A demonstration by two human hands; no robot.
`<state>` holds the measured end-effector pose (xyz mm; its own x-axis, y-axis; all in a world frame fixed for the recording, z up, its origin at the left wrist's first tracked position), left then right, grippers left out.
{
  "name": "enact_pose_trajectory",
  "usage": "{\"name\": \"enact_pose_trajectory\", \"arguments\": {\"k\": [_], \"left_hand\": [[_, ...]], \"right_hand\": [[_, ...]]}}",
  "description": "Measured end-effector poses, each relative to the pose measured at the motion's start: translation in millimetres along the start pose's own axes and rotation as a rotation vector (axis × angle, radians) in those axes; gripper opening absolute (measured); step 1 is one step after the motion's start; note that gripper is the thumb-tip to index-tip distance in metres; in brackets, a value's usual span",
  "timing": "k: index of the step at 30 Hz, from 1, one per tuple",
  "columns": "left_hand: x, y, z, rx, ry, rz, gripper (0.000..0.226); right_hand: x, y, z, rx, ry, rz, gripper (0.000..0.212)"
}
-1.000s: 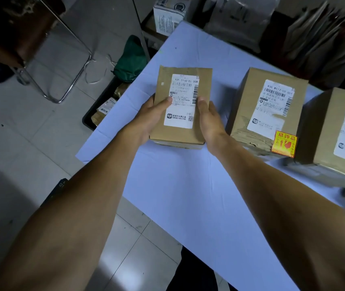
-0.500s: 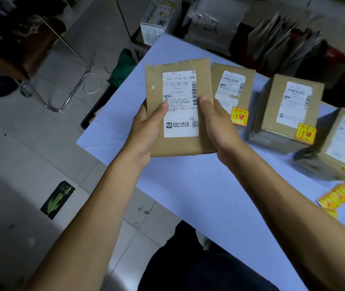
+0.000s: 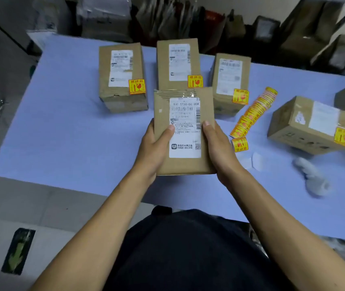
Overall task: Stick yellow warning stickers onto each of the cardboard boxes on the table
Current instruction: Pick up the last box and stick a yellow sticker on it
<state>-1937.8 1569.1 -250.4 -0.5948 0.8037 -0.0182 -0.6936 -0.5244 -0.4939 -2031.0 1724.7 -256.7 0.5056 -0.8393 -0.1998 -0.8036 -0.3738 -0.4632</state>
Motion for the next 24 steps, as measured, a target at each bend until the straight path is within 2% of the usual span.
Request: {"name": "enact_pose_trajectory", "arguments": {"k": [2, 4, 6, 9, 12, 16, 18, 20, 22, 24], "left_hand": [[23, 3, -21, -0.033, 0.057, -0.046, 0.032], [40, 6, -39, -0.057, 0.109, -0.077, 0.028], [52, 10, -56, -0.074, 0.169, -0.098, 0.028], [60, 14, -72, -0.094, 0.322, -0.095, 0.044], [60, 21, -78, -0.079, 0.452, -0.074, 0.05], [65, 33, -75, -0.045, 0.535, -0.051, 0.055], [67, 35, -72, -0.012, 0.625, -0.035, 0.064], [67, 34, -61, 0.088, 0.786, 0.0, 0.077], [80, 30, -38, 0.327, 1.041, -0.007, 0.078], [109, 24, -27, 0.557, 1.286, -0.134, 0.076]], "right_hand": [[-18, -4, 29, 0.074, 0.001, 0.028, 0.086], [-29, -6, 53, 0.114, 0.011, 0.044, 0.091], [-37, -7, 71, 0.137, 0.028, 0.061, 0.085], [-42, -3, 95, 0.184, 0.055, 0.055, 0.078], [-40, 4, 108, 0.206, 0.056, 0.028, 0.074], [-42, 15, 110, 0.194, 0.048, 0.016, 0.076], [-44, 18, 110, 0.196, 0.048, 0.0, 0.077], [-55, 19, 114, 0.194, 0.092, 0.061, 0.065], [-84, 21, 116, 0.169, 0.073, 0.257, 0.044], [-112, 25, 115, 0.16, -0.114, 0.403, 0.037]]}}
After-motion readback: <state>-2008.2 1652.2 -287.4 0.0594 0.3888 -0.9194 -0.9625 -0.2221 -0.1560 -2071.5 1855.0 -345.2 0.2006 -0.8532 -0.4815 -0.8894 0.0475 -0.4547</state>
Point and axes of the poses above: each hand's wrist, its own y-axis towards the middle knuckle, its own x-axis out of the palm, z = x × y, the point moved 10 cm from there along y, towards the middle knuckle, and after that the axes turned 3 degrees about -x, right-handed, at the moved point
